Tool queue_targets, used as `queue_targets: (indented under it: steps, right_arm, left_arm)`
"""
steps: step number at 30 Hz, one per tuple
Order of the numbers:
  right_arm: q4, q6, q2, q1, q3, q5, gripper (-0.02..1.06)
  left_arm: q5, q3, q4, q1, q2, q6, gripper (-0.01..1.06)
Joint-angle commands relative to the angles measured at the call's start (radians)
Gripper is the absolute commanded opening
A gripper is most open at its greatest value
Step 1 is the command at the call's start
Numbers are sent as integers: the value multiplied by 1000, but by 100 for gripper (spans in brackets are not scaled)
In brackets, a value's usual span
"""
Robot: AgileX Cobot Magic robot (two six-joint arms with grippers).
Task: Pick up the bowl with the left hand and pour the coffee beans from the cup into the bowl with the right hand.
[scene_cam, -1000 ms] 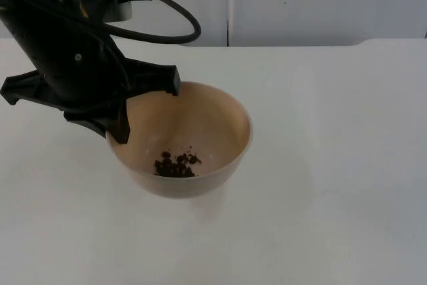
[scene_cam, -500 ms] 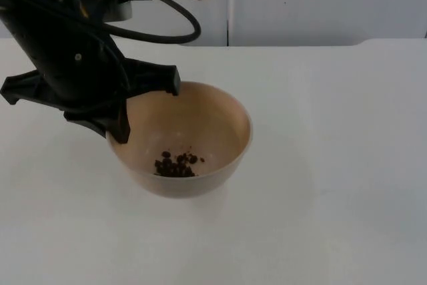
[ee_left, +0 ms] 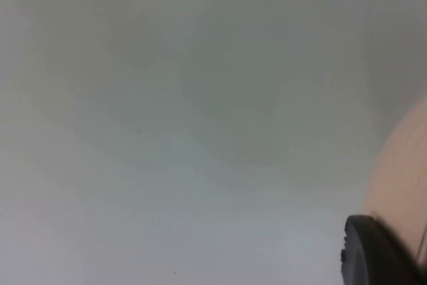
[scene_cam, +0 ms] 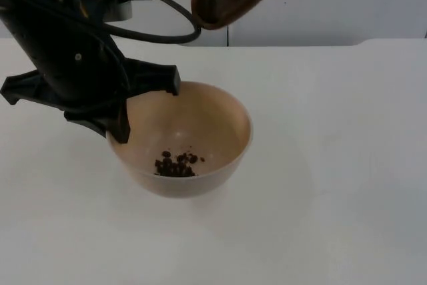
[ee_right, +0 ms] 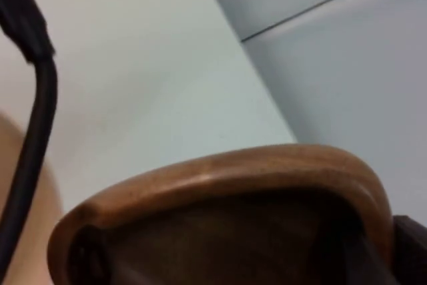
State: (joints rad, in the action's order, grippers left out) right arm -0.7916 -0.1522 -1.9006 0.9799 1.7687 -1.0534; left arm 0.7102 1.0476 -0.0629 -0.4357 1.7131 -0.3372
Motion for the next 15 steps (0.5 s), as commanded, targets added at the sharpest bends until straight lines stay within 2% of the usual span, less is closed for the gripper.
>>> queue_targets:
  steps: [1,5,6,10,11,15]
  right_arm:
    - [64,19,10,-24,8,1,0]
    - [236,51,10,-91,8,1,0]
    - [236,51,10,-91,8,1,0]
    - [444,93,10,-193,8,1,0]
    - [444,93,10,-193,8,1,0]
    - [592,112,10,-295,8,1,0]
  left_arm:
    - [-17,5,2,-6,-5,-1,0]
    - [-28,5,2,-6,-5,-1,0]
    - [-28,5,2,-6,-5,-1,0]
    - [-36,5,6,-6,-5,-1,0]
    - [-36,5,6,-6,-5,-1,0]
    - [-43,5,48,-6,-5,-1,0]
